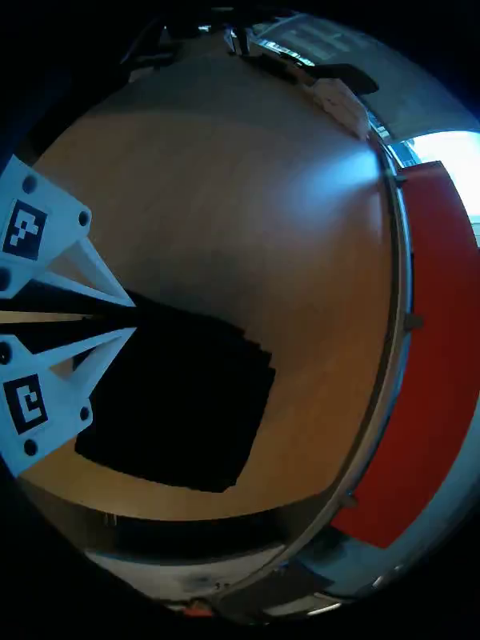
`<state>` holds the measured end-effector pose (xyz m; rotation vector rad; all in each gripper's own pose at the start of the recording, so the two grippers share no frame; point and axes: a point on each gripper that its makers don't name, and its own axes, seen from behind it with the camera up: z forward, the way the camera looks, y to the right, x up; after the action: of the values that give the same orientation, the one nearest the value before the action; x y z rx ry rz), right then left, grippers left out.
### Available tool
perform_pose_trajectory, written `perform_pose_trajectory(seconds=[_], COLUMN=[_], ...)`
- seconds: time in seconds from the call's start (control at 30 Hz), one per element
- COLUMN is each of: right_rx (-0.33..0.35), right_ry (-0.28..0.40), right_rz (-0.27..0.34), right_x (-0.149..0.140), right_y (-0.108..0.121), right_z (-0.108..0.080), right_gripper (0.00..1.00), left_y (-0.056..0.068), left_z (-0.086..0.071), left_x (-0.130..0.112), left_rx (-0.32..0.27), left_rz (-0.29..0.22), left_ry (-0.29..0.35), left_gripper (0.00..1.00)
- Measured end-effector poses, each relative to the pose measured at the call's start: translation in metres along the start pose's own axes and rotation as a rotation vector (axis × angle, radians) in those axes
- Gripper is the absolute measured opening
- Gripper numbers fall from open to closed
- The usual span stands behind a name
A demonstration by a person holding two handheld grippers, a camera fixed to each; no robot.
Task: Fold towel
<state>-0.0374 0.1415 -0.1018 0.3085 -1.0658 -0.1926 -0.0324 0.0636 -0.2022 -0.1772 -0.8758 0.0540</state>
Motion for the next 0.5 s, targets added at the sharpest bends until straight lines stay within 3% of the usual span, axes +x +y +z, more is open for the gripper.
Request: perform_pose_trajectory(seconds=[0.13,0.23,0.33,0.5], right_rx=[0.007,0.013,0.015,0.005], right_ry=[0.018,0.039,0.062,0.095], right_rz=[0.018,0.031,0.041,0.055], right_x=[0.006,0.011,0.015,0.020], right_y=[-0.001,-0.004,-0.005,-0.006], right_z=[-0.001,-0.004,-0.006,-0.010], right_gripper=[0.05,0.16,0.38,0.84], left_y=[0.000,-0.001,-0.001,-0.002], left_z=[0.000,0.000,0.000,0.000], left_x=[0.001,0.002,0.003,0.004], left_rx=[0.001,0.002,0.003,0.004], left_rz=[0.000,-0.002,-0.005,-0.009], left_ry=[0.002,0.004,0.006,0.008], left_gripper=[0.89,0.90,0.90,0.90])
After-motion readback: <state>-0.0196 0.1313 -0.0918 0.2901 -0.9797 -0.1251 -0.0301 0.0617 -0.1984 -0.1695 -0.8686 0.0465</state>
